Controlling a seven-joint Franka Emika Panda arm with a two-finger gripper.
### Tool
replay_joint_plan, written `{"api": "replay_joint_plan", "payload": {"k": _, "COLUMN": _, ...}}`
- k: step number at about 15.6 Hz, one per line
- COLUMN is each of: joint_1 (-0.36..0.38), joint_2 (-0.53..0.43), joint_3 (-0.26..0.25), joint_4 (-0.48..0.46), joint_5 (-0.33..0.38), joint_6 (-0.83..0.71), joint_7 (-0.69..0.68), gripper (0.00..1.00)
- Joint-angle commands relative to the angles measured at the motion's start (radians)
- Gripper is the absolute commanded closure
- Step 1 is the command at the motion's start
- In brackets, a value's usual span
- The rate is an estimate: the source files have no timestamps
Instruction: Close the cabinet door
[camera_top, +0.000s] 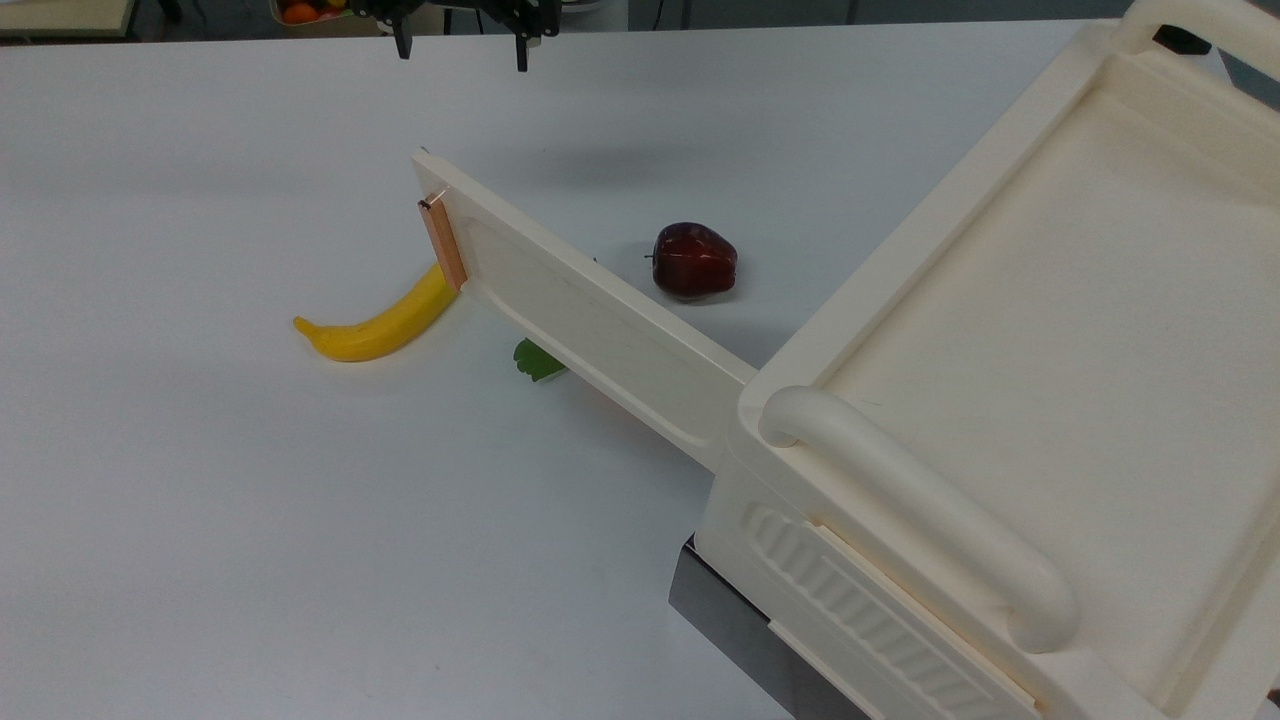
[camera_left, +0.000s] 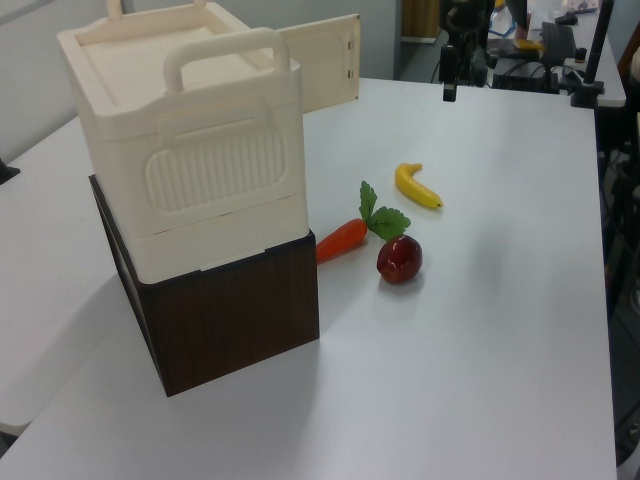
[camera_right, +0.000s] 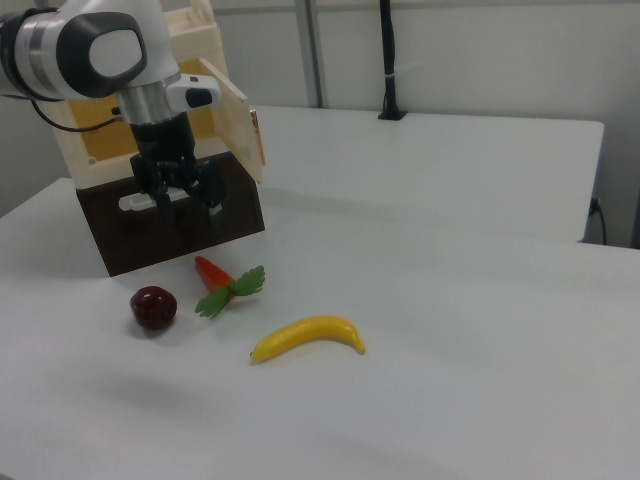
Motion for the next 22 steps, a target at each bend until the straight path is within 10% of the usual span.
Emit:
{"api": "replay_joint_plan", "payload": {"k": 1, "joint_1": 0.011, "joint_2": 0.001, "joint_3": -0.015, "joint_4": 0.008, "joint_5": 0.008, "joint_6": 0.003, "joint_7": 0.007, "gripper": 0.00}}
{"api": "replay_joint_plan", "payload": {"k": 17, "joint_1": 0.015, "joint_2": 0.003, "joint_3": -0.015, "joint_4": 0.008, "joint_5": 0.005, "joint_6": 0.001, "joint_7": 0.007, "gripper": 0.01}}
{"api": "replay_joint_plan", "payload": {"k": 22, "joint_1": 0.015, "joint_2": 0.004, "joint_3": -0.014, "joint_4": 0.008, "joint_5": 0.007, "joint_6": 0.003, "joint_7": 0.002, "gripper": 0.75}}
